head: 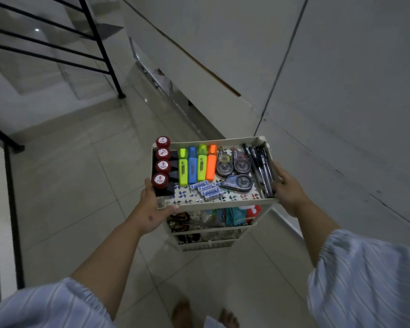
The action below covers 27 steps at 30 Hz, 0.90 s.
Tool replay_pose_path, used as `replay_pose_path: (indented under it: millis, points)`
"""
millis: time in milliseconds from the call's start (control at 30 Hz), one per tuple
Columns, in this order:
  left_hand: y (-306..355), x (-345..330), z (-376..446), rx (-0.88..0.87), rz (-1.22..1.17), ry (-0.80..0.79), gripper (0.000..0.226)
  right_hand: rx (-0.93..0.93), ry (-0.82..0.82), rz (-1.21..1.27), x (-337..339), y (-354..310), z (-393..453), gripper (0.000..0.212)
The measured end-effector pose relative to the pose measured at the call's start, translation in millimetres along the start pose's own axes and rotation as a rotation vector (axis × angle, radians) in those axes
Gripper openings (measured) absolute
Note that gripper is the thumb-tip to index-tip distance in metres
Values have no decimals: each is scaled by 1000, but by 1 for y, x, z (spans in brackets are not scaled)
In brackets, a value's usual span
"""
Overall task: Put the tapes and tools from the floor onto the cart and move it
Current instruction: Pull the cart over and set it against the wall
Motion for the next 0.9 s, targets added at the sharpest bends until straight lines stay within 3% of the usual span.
replay_pose_path:
  millis: [233, 500, 900]
  points:
    - [6, -14, 4, -17, 12, -78, 110, -20, 61, 102, 21, 21, -29, 55]
    - [30, -39, 8, -110, -1, -146, 96, -24, 153, 135, 52, 42, -50, 58]
    - [71, -91, 22, -249, -41, -263, 95, -47, 277, 169, 109, 67, -76, 57]
Point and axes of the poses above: each hand's wrist, its own z-axis towards the middle knuckle, its own x-axis out of the back of the hand, y = z × x, the point moved 1 cm from there along z, towards the middle knuckle, and after that the axes turned 6 degrees about -x, right-handed, at the moved point
